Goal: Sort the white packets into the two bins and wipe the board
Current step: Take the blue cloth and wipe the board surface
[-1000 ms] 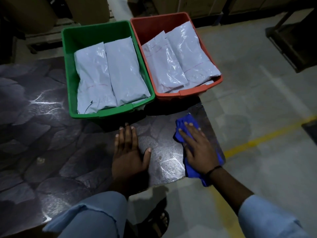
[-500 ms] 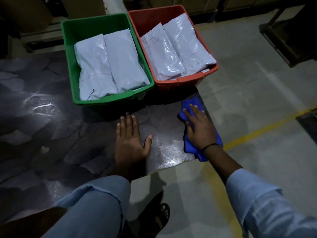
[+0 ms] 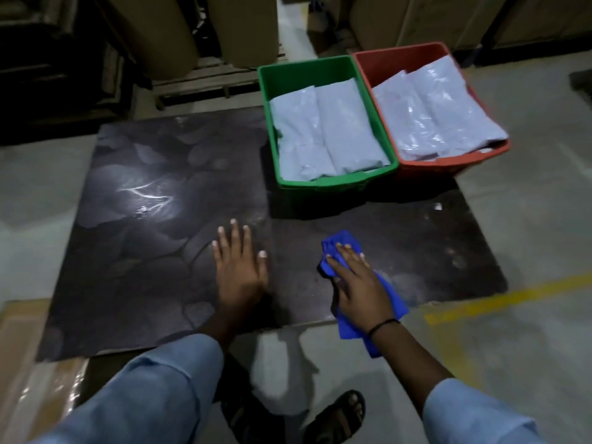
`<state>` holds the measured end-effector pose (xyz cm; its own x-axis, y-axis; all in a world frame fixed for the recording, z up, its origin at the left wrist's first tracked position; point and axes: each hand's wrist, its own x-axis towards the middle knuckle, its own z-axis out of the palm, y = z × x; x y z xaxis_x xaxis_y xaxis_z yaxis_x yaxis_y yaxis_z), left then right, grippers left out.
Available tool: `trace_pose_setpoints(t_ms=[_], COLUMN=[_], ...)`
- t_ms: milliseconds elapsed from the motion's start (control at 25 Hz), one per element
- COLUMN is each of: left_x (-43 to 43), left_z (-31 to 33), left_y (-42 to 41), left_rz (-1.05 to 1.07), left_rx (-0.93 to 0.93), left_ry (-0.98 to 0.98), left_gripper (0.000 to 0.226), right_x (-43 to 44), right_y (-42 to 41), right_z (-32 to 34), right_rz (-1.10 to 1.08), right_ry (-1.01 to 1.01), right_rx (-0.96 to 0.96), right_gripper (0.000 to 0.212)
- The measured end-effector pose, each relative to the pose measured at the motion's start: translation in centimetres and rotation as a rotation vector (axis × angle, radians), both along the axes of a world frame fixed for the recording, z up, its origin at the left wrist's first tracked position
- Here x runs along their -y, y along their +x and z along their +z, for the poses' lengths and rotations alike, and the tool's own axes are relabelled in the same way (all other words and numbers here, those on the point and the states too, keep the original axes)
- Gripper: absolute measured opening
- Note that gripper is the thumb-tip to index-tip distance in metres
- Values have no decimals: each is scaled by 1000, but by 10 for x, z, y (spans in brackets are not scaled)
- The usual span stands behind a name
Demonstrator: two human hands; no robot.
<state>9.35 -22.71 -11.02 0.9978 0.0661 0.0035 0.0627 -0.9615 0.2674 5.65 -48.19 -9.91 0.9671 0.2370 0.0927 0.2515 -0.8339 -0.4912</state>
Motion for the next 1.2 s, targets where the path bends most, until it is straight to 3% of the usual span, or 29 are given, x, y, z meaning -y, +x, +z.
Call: trace_pose_setpoints(t_ms=[200, 400, 560, 600, 760, 880, 1080, 1200], left_x=[-135, -163, -166, -168, -167, -165, -191, -207], left_z=[4, -3, -13, -16, -15, -15, -15, -14], left_y=[29, 41, 36, 37, 42, 38, 103, 154], left_rz=[-2, -126, -122, -130, -120, -111, -187, -120], left_rx=[-88, -18, 122, 152, 152, 106, 44, 23], left_ry=[65, 26, -28, -34, -11, 33, 27, 43], left_gripper=[85, 86, 71, 67, 64, 66, 71, 74], right_x=[-69, -131, -200, -204, -210, -229, -229, -236], right_y=[27, 81, 84, 99, 190, 179, 43, 61], right_z=[9, 11, 5, 2, 0, -1, 10, 2], right_rz=[199, 163, 530, 514, 75, 109, 261, 214], right_ry=[17, 56, -165, -199, -220, -227, -168, -158], right_rx=[8, -84, -18, 21, 16, 4, -5, 4], right_gripper=[47, 45, 56, 59, 65, 61, 58, 58])
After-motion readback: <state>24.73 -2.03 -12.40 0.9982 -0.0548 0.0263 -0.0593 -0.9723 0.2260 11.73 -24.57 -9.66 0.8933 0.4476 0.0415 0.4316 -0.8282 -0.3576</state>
